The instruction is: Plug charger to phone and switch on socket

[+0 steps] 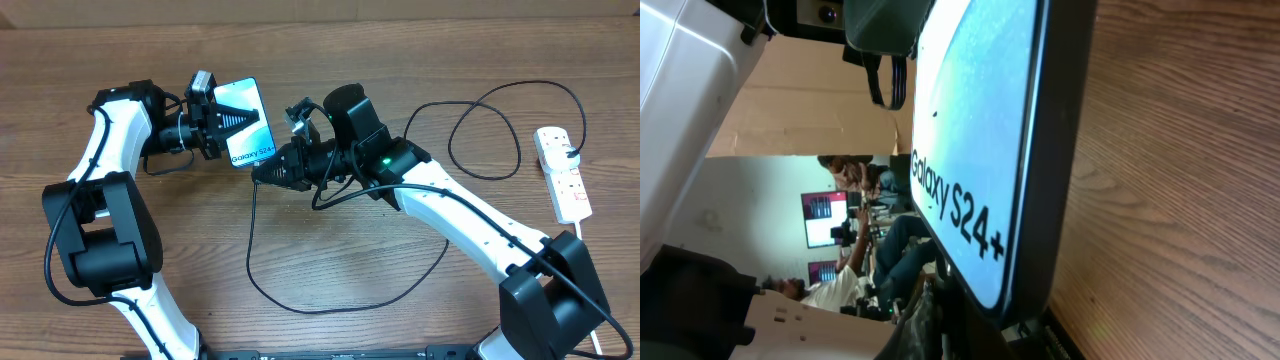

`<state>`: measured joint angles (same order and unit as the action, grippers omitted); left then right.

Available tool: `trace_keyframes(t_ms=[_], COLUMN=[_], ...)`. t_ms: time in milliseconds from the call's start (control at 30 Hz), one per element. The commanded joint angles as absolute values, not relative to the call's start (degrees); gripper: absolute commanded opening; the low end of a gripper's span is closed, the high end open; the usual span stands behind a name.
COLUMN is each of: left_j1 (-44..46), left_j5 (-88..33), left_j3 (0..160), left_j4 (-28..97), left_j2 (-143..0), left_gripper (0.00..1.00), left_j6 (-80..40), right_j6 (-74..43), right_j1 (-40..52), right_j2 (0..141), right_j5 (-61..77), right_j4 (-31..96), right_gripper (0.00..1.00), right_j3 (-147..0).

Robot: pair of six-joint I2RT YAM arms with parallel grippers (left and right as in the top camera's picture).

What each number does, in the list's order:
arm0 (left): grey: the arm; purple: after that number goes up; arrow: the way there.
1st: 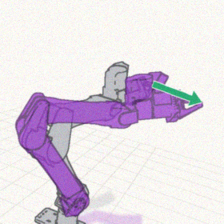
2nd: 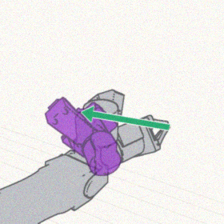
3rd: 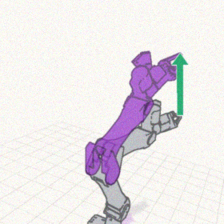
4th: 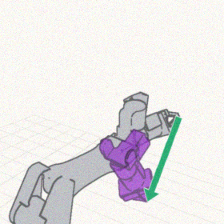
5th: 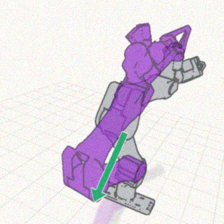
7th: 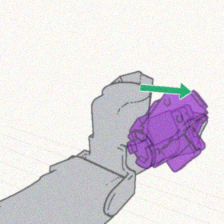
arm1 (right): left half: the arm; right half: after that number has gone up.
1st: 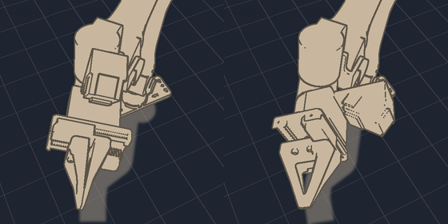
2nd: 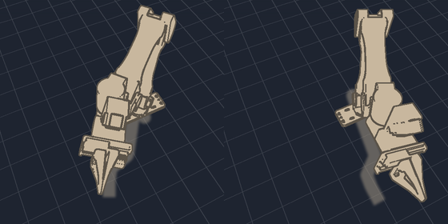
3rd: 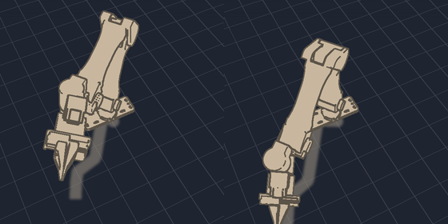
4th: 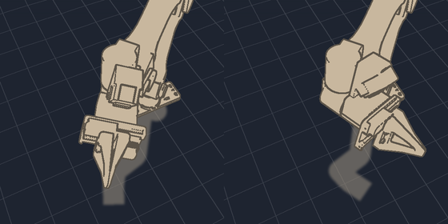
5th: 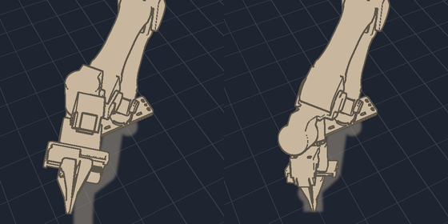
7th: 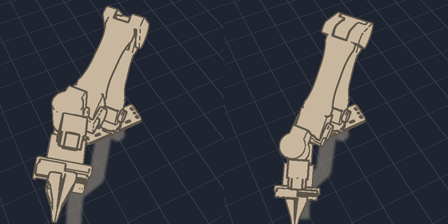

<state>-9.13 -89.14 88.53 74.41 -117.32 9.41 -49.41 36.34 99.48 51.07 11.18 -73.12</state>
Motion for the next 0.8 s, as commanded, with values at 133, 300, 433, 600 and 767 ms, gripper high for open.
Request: trace_keyframes(t_ms=[133,300,433,600,767], left_j1=[-7.7,-6.9,-5.7,-5.1,-6.5], left_j5=[-90.5,-90.5,-90.7,-90.6,-90.6], left_j3=[88.6,88.6,88.6,88.6,88.6], left_j4=[74.8,75.0,75.0,74.9,74.5], left_j2=[-116.5,-116.5,-116.5,-116.5,-116.5], left_gripper=[0.04,0.04,0.04,0.04,0.04], left_j6=[12.1,12.1,12.1,12.0,12.0], right_j6=[-46.4,-46.4,-46.4,-45.9,-39.7], right_j1=[31.7,31.1,31.1,31.3,32.1], right_j2=[99.0,99.0,99.0,99.0,99.0], right_j5=[54.7,55.0,55.0,56.4,62.3], right_j4=[11.0,11.0,10.8,10.9,15.2], right_gripper=[0.04,0.04,0.04,0.04,0.04], right_j3=[-74.0,-74.0,-74.0,-74.0,-74.0])
